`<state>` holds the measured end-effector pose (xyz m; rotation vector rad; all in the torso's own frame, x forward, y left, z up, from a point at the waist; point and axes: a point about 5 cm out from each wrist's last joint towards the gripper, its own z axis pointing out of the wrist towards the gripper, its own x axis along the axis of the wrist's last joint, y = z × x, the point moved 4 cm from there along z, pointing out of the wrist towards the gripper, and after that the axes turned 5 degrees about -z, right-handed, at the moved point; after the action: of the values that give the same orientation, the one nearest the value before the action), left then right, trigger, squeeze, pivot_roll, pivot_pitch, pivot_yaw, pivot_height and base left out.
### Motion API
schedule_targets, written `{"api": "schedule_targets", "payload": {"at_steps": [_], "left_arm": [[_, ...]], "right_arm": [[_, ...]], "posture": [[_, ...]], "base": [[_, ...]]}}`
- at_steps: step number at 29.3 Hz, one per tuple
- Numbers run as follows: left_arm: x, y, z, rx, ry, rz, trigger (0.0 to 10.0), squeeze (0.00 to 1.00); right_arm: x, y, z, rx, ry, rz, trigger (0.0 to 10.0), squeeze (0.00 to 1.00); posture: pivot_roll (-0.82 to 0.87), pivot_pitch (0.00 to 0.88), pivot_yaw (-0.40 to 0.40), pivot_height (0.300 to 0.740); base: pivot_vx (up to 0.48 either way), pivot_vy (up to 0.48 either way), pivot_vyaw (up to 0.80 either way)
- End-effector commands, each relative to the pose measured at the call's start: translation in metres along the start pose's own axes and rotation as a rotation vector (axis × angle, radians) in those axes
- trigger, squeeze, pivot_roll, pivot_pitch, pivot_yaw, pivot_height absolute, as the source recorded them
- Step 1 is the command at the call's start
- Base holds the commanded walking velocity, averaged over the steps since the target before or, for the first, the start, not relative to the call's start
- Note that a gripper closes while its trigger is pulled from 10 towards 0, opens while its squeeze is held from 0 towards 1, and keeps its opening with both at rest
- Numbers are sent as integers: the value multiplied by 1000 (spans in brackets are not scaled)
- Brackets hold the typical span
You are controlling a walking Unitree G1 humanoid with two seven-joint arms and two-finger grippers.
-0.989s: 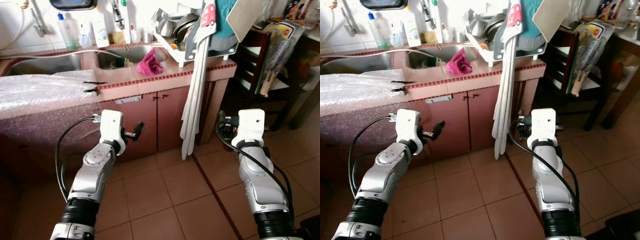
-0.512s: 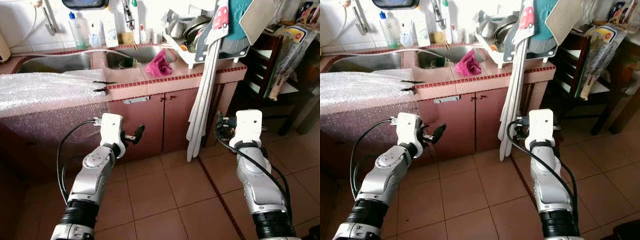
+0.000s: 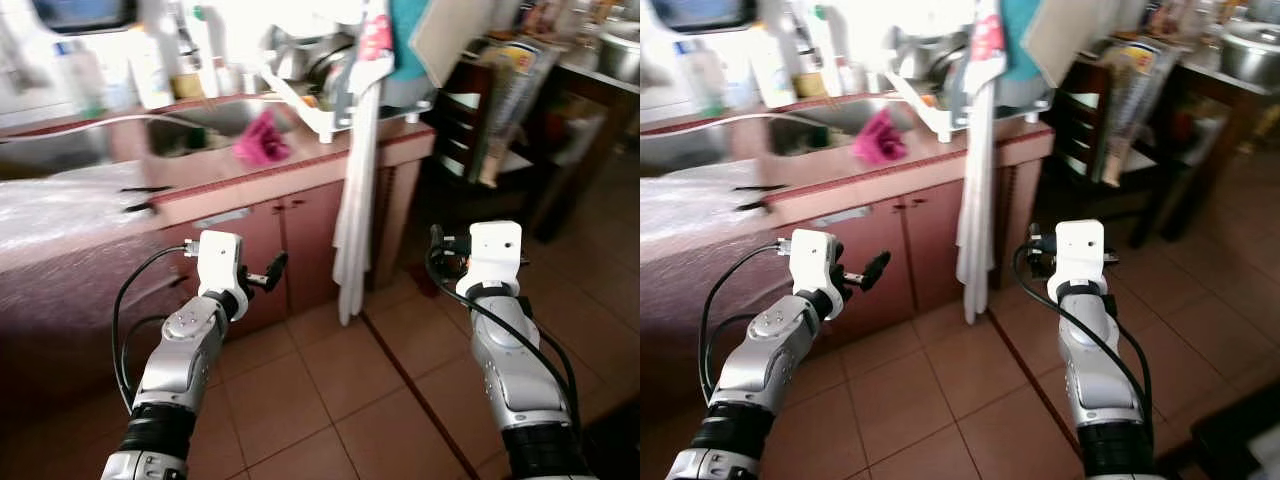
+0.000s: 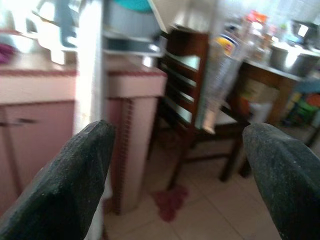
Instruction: Kitchen organization
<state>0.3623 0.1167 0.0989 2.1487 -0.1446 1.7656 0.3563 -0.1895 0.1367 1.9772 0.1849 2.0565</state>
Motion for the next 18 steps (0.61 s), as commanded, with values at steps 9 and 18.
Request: {"api": "schedule_targets", "payload": {"at_steps": [9, 18], "left_arm": [[-2, -5, -3, 2, -8, 5, 10000, 0], [-7, -4, -3, 10, -31, 19, 10000, 0]], "right_arm": [[4, -6, 2, 13, 13, 12, 10000, 0], [-2, -9, 0, 23, -2, 7, 10000, 0]], "posture": [[14, 0, 21, 740], [18, 0, 21, 740]], "base": [[387, 0, -642], [90, 0, 0]]}}
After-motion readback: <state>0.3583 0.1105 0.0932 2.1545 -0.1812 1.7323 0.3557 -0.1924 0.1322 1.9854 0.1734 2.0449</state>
